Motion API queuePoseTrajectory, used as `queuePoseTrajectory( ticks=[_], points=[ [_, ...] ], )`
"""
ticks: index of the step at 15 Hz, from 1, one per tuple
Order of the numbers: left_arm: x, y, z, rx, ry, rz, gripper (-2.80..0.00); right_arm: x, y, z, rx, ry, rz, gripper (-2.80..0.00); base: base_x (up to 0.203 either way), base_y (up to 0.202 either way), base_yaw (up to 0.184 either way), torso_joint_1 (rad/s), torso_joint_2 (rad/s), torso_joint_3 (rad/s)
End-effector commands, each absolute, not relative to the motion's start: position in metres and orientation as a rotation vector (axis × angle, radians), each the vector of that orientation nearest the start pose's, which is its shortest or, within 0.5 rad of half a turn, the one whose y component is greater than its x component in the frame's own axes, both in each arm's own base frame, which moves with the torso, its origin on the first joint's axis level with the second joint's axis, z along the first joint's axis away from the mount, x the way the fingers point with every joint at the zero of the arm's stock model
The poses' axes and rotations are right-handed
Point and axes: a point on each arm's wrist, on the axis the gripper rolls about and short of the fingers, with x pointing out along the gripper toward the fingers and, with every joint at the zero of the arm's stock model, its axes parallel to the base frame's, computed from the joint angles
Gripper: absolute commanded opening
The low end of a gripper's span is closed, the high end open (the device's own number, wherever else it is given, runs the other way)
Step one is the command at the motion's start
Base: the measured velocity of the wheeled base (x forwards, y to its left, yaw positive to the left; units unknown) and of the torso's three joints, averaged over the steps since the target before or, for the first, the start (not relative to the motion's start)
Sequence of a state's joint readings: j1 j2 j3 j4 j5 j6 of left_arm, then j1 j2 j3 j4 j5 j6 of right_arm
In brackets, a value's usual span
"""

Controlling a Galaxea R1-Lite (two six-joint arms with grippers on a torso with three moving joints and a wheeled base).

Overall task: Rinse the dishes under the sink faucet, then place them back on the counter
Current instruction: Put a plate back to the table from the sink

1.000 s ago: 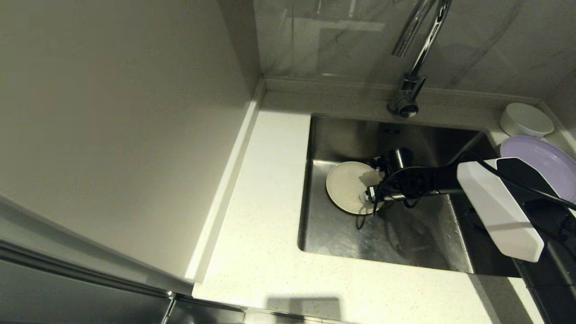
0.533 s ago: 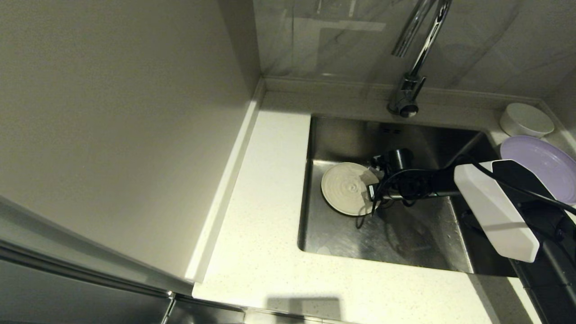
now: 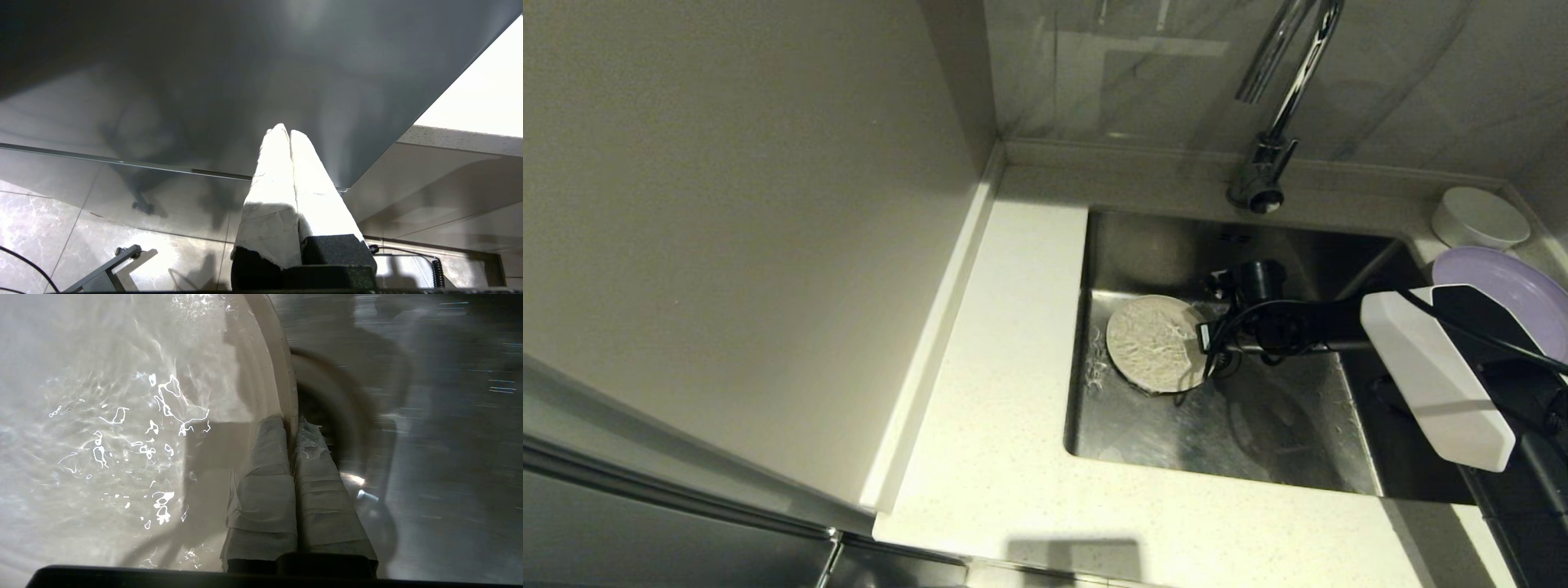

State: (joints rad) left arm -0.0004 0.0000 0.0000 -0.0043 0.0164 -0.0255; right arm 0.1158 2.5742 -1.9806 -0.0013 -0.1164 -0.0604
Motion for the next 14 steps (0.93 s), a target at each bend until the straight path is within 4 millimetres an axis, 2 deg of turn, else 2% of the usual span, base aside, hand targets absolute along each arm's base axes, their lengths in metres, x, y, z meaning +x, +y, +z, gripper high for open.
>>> queuePoseTrajectory(
  ticks=[1, 3, 11, 14],
  points=[
    [-0.023, 0.000, 0.076, -0.025, -0.008, 0.016, -2.80, 0.521, 0.045, 0.083, -0.117, 0.562, -0.009, -2.80, 0.000, 0.000, 0.000, 0.000, 0.00, 0.000],
    [-0.023, 0.000, 0.076, -0.025, -0.008, 0.017, -2.80, 0.521, 0.033, 0.089, -0.109, 0.552, -0.031, -2.80, 0.000, 0.000, 0.000, 0.000, 0.00, 0.000],
    [-0.023, 0.000, 0.076, -0.026, -0.008, 0.017, -2.80, 0.510, -0.019, 0.132, -0.079, 0.488, -0.111, -2.80, 0.000, 0.000, 0.000, 0.000, 0.00, 0.000],
    [-0.023, 0.000, 0.076, -0.025, -0.008, 0.017, -2.80, 0.497, -0.047, 0.134, -0.116, 0.521, -0.111, -2.80, 0.000, 0.000, 0.000, 0.000, 0.00, 0.000]
  ],
)
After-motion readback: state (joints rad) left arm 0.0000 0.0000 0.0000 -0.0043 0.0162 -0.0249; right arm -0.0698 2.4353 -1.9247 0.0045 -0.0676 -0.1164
